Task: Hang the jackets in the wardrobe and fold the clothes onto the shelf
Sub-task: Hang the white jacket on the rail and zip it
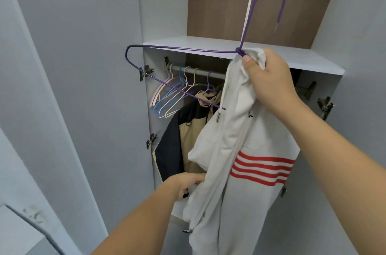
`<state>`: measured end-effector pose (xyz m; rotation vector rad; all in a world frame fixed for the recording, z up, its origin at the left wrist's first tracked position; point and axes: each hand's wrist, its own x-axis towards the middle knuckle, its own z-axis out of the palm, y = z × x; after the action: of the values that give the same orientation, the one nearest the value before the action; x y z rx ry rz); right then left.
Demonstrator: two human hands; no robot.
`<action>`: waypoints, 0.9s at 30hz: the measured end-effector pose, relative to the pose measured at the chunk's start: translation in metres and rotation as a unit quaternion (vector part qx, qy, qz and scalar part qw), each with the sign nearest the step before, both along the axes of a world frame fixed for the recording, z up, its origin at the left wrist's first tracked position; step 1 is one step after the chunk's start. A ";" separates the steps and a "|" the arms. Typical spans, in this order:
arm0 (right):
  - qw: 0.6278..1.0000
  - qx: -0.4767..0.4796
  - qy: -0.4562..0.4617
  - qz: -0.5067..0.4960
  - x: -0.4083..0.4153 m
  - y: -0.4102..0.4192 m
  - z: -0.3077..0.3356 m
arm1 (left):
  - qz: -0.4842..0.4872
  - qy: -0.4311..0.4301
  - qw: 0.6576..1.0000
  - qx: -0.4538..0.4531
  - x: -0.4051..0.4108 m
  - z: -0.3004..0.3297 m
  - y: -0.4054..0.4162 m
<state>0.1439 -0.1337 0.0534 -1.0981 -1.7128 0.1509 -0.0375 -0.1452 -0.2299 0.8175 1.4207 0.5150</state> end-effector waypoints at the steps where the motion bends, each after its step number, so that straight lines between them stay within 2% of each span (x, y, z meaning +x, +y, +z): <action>1: 1.000 0.001 0.005 0.009 0.003 -0.001 0.002 | -0.007 -0.011 1.000 0.005 0.005 0.002 0.002; 6: 1.000 0.014 0.014 0.018 0.018 -0.006 0.010 | -0.030 -0.048 0.997 0.044 0.031 0.017 0.015; 9: 1.000 0.008 0.016 0.004 0.033 -0.003 0.008 | 0.006 -0.166 0.976 0.140 0.028 0.025 0.023; 11: 1.000 -0.003 0.008 -0.010 0.045 0.000 0.002 | 0.053 -0.209 0.958 0.190 0.008 0.036 0.028; 13: 0.999 -0.020 -0.009 -0.025 0.058 0.004 -0.008 | 0.076 -0.143 0.957 0.240 -0.019 0.057 0.032; 15: 0.998 -0.047 -0.025 -0.017 0.067 0.007 -0.020 | 0.051 -0.009 0.956 0.290 -0.045 0.085 0.035; 18: 0.993 -0.092 -0.065 0.033 0.073 0.006 -0.037 | 0.010 0.156 0.927 0.340 -0.077 0.134 0.046; 22: 0.975 -0.143 -0.155 0.064 0.075 0.007 -0.049 | -0.073 0.315 0.889 0.326 -0.102 0.202 0.049; 23: 0.972 -0.149 -0.172 0.060 0.073 0.007 -0.051 | -0.078 0.325 0.887 0.318 -0.106 0.215 0.048; 26: 0.963 -0.153 -0.218 0.033 0.062 0.009 -0.057 | -0.041 0.281 0.909 0.304 -0.099 0.245 0.048; 27: 0.959 -0.155 -0.238 0.013 0.056 0.010 -0.060 | -0.034 0.292 0.905 0.308 -0.092 0.253 0.047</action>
<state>0.1998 -0.1241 -0.0070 -1.4266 -2.1859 0.1859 -0.1299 -0.0983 0.0236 1.6275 1.7883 0.7165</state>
